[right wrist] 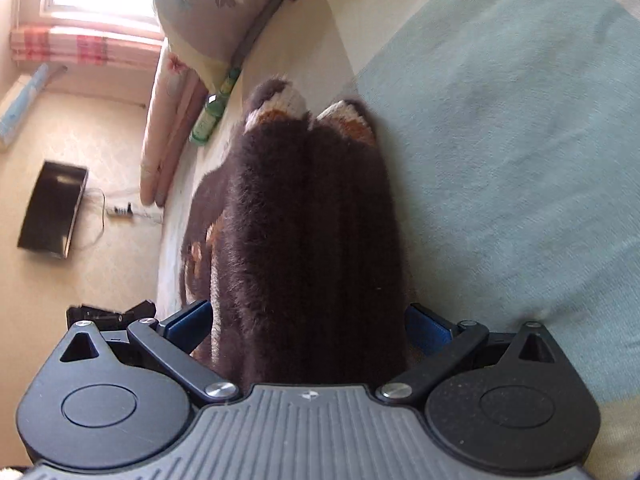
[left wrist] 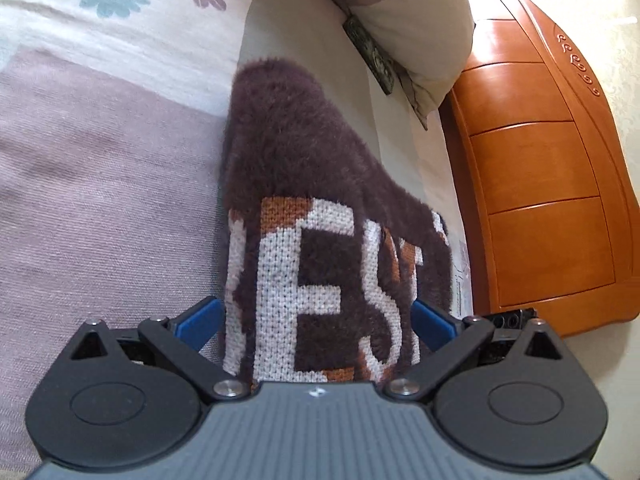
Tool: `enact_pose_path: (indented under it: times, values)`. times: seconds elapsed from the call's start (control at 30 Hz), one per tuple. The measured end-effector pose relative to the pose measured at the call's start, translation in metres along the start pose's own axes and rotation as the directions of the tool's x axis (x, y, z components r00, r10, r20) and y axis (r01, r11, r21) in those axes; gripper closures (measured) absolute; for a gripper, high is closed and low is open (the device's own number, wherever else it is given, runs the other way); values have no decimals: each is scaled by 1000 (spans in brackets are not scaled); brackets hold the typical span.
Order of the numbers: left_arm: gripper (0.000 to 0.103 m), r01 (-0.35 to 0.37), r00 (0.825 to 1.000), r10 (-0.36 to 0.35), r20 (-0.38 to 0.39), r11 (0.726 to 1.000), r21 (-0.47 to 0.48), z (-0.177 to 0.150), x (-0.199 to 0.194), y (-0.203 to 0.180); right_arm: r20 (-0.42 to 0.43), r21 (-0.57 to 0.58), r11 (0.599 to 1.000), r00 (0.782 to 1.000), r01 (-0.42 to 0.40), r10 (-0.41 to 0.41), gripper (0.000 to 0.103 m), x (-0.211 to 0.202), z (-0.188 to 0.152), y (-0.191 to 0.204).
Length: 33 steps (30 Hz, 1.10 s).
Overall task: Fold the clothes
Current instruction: 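Close both grippers on the folded brown sweater and lift it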
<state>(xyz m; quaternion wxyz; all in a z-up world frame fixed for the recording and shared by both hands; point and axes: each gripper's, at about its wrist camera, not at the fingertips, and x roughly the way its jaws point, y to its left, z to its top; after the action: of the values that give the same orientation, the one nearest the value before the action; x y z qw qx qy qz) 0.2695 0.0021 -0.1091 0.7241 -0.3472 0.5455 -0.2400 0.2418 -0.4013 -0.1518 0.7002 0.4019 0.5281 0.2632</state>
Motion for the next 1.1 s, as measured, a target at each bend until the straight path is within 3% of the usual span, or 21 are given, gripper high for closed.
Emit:
enact_pose_path:
  times: [0.1,0.2,0.37,0.53,0.7,0.83,0.97,1.1]
  values:
    - [3,7,999,-8,-49,1000,-20,9,18,10,-30,2,1000,1000,-1,1,0,4,6,3]
    - [1,65,992,-70,-108,997,-49,16,36,19,-39,24,1000,999,-13,14,0,5,13,2]
    - [1,127,981,-134,-139,990,-61,30,46,21,-48,19,1000,999,-23,24,0,5,17,4]
    - [1,117,978,-127,-164,991,-69,32,52,17,-40,34,999,999,-19,20,0,7,24,6]
    - [1,134,969,-144,-202,989,-63,15,45,20,-64,-18,1000,998,-12,11,0,3,7,10]
    - [1,151,964,-166,-207,985,-86,19,50,23,-81,-30,999,997,-22,19,0,1,2,11]
    - [1,134,963,-135,-235,991,-17,22,60,12,-87,2,999,995,-48,48,0,1,12,7]
    - [1,164,963,-164,-213,986,-16,17,59,14,-83,13,997,994,-75,76,0,1,17,5]
